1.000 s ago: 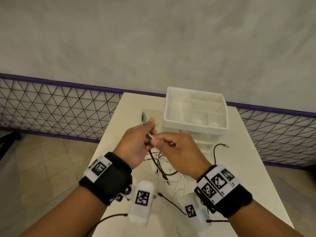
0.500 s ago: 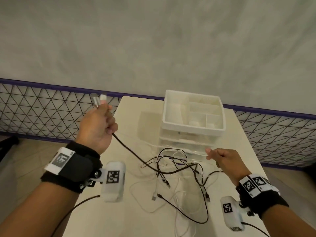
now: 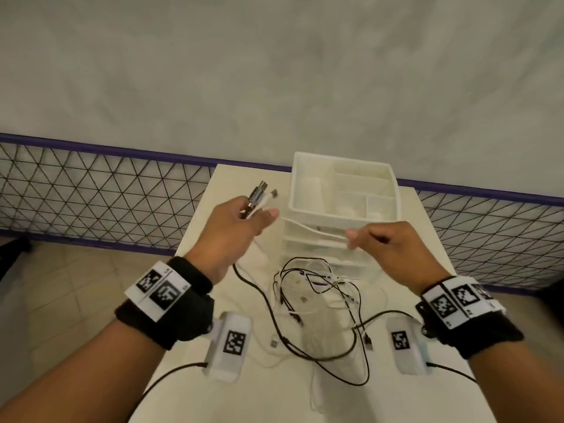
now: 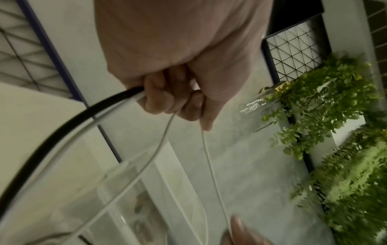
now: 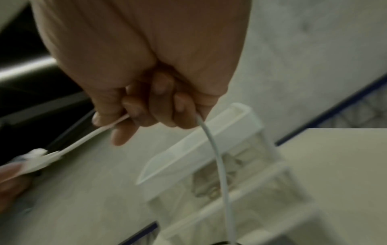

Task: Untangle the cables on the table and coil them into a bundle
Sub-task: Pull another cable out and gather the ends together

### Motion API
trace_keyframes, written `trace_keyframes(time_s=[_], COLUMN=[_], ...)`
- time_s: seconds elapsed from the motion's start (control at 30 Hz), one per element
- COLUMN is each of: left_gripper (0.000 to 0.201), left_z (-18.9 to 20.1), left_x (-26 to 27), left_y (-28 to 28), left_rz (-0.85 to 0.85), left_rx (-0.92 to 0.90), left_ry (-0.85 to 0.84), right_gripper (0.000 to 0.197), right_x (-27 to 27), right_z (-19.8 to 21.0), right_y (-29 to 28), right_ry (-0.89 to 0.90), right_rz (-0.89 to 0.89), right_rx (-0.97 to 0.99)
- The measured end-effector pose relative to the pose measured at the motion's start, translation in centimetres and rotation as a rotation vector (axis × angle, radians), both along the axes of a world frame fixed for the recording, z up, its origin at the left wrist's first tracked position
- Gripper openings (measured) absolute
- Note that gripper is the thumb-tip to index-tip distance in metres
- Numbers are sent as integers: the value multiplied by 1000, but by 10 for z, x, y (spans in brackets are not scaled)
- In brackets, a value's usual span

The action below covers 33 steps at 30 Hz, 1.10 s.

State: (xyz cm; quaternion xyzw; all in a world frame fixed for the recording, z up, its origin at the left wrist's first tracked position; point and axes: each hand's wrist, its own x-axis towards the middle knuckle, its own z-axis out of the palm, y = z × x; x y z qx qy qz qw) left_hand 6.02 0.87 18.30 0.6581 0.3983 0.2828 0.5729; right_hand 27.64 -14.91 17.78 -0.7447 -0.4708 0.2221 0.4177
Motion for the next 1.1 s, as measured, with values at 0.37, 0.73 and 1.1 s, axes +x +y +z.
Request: trace_keyframes(time_s=[0.37,0.73,1.1], left_gripper=[25,26,13], left_z=[-21,-59,-48], left_x=[-45,-35,-28], left_y=[42,20,-1], left_rz=[403,261,184], left_rx=[-47,-224,-433], left_ry=[142,-37,-205], right_gripper=[32,31,59], right_x=[71,43,-99], right_z=[-36,-82,-188], right_y=[-52,-30,38], right_ry=[-54,-522,-392], right_rz=[-302,-400,393], right_rx=[-263,-10,-763])
